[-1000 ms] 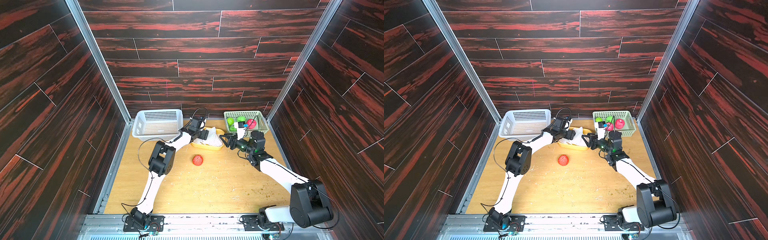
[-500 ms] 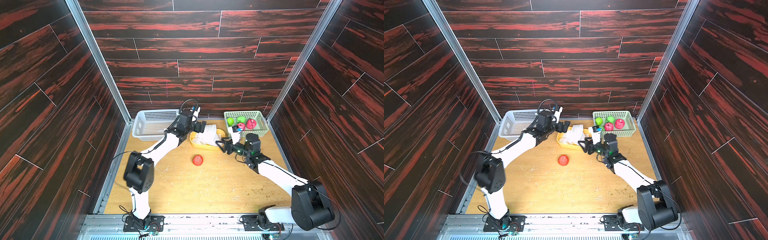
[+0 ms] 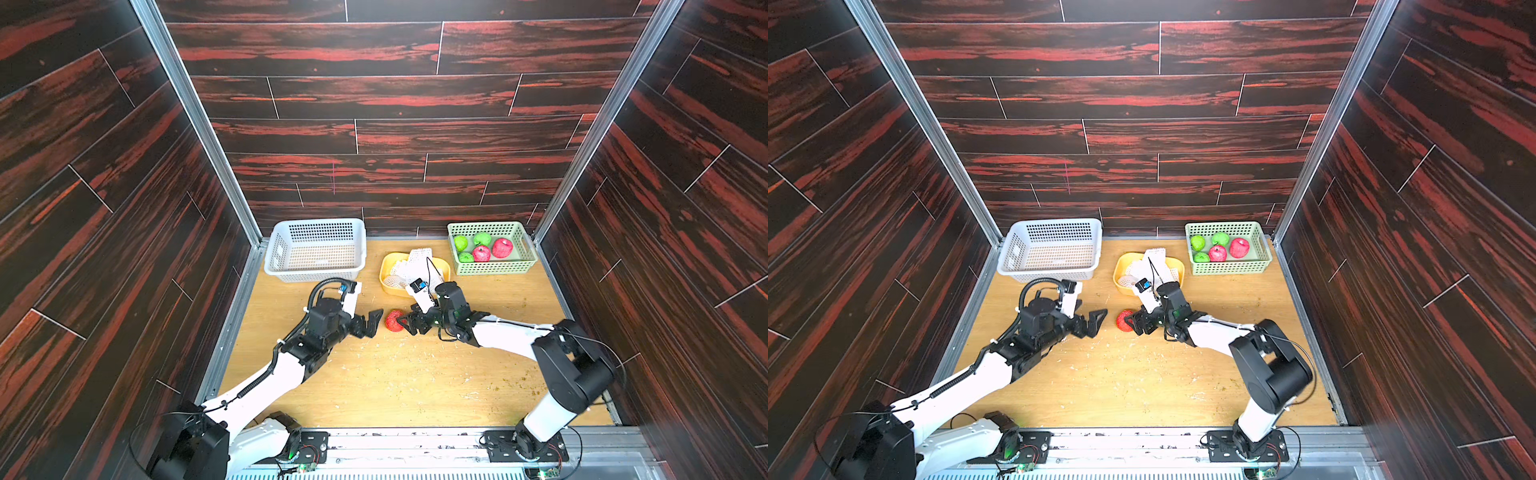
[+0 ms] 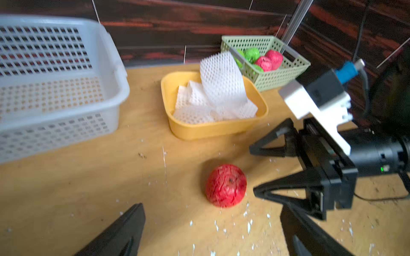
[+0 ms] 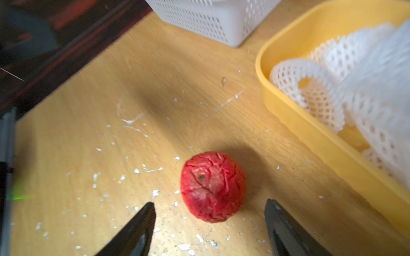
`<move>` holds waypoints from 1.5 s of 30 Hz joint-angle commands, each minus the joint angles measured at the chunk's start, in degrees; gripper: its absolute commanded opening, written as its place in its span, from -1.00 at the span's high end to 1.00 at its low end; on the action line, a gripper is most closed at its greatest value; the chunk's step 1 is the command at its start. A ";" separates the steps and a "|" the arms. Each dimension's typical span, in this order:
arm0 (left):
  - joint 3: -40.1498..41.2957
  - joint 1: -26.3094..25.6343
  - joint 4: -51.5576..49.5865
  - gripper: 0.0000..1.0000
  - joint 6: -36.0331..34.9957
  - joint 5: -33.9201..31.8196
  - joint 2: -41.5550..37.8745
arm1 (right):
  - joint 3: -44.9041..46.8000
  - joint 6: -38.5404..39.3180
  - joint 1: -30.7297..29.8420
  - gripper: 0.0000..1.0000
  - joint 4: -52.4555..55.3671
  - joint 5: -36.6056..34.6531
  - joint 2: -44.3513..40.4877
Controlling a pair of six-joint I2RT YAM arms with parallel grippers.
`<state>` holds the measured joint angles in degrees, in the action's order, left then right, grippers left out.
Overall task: Remove foam nets from apples
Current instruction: Pick up the apple from the center of the board.
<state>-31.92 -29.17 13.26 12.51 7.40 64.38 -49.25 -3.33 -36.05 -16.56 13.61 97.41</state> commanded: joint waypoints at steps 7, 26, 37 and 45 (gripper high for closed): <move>2.09 -0.46 -1.66 -1.00 0.79 4.69 3.47 | -5.17 1.05 -2.28 -0.63 -0.17 -1.70 8.59; 0.92 -0.54 -0.41 -0.99 1.02 0.07 6.91 | -12.44 3.33 -3.22 0.07 7.28 1.34 17.12; 0.88 -0.54 3.04 -0.99 0.78 -6.93 3.37 | -14.23 -0.24 -1.15 0.39 4.55 8.01 8.25; -11.13 -0.49 4.31 -1.00 -4.57 -11.21 8.77 | -21.70 -7.95 10.17 0.41 4.42 10.22 3.99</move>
<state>-36.93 -29.54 14.81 10.85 -2.20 70.89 -67.66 -7.77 -30.00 -11.81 23.18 104.14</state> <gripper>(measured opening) 0.997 0.411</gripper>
